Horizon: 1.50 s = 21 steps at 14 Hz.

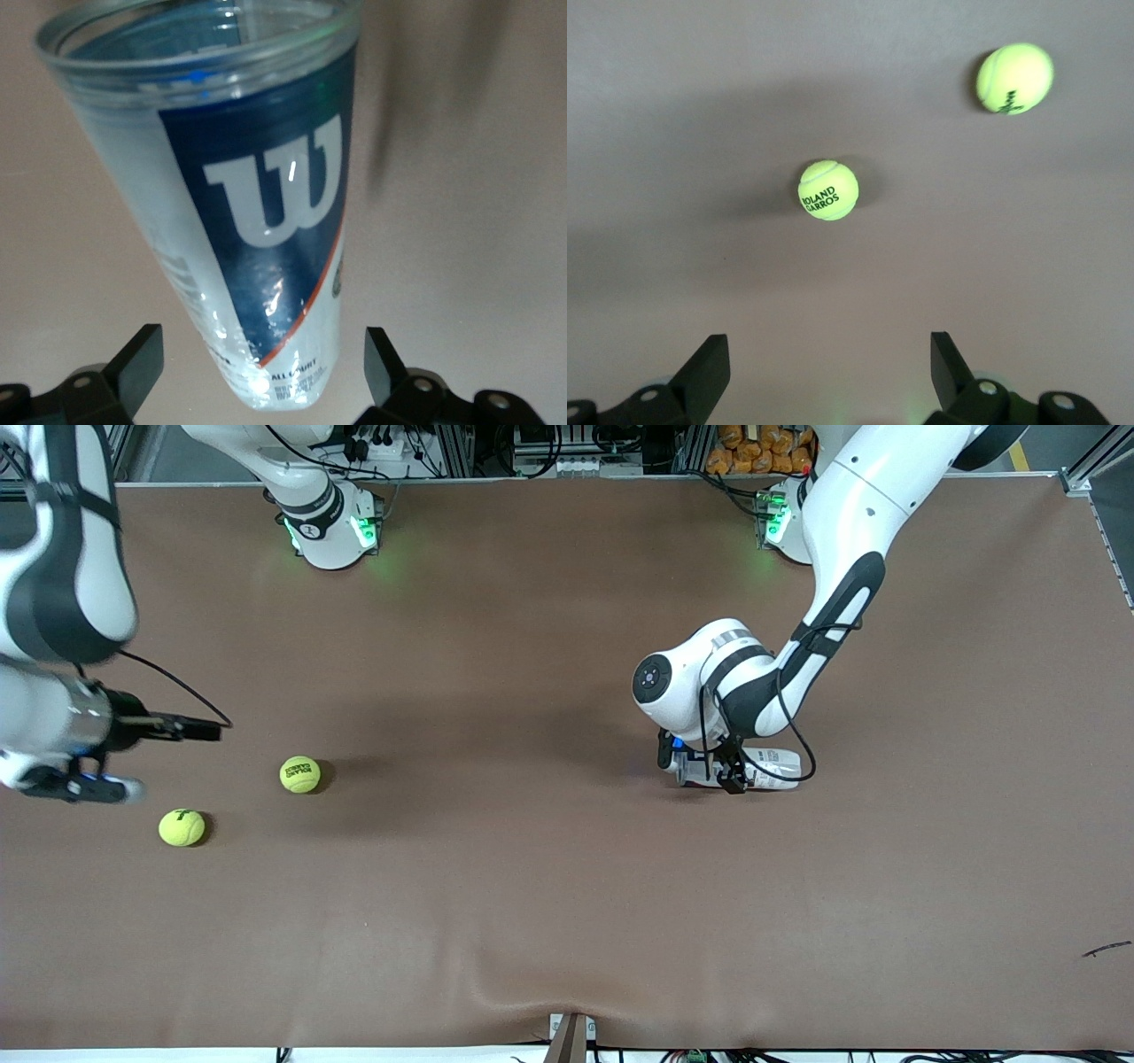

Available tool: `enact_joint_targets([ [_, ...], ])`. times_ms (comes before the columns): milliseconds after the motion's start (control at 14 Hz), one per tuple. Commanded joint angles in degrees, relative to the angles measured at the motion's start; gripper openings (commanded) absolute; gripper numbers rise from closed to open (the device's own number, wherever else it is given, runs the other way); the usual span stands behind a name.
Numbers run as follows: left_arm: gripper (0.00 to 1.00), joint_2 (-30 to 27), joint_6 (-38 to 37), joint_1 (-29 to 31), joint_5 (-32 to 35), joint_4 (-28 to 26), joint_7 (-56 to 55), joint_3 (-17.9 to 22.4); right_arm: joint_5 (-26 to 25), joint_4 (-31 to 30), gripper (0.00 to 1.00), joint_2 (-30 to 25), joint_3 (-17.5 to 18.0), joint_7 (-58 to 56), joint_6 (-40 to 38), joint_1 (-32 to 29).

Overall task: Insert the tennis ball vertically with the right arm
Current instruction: 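Stand the tube upright with the left gripper while the right gripper grasps a ball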

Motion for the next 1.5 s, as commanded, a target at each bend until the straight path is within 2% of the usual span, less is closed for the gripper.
enact_joint_targets([
  [0,1.00,1.1,0.2,-0.5,1.5,0.9,-3.4,-0.1,1.5,1.4,1.00,5.3,0.0,0.2,-0.5,-0.3],
  [286,1.00,1.6,-0.5,-0.4,0.9,0.8,-7.0,-0.1,3.5,1.4,1.00,10.9,0.0,0.2,4.2,-0.7],
  [931,1.00,3.2,-0.4,-0.4,1.6,1.3,-9.6,0.7,3.1,-1.8,1.00,14.2,-0.2,-1.9,10.3,0.1],
  [1432,1.00,4.4,0.3,0.3,2.8,1.6,-9.6,0.7,2.9,-9.1,1.00,14.4,-0.2,-2.0,19.9,0.5],
])
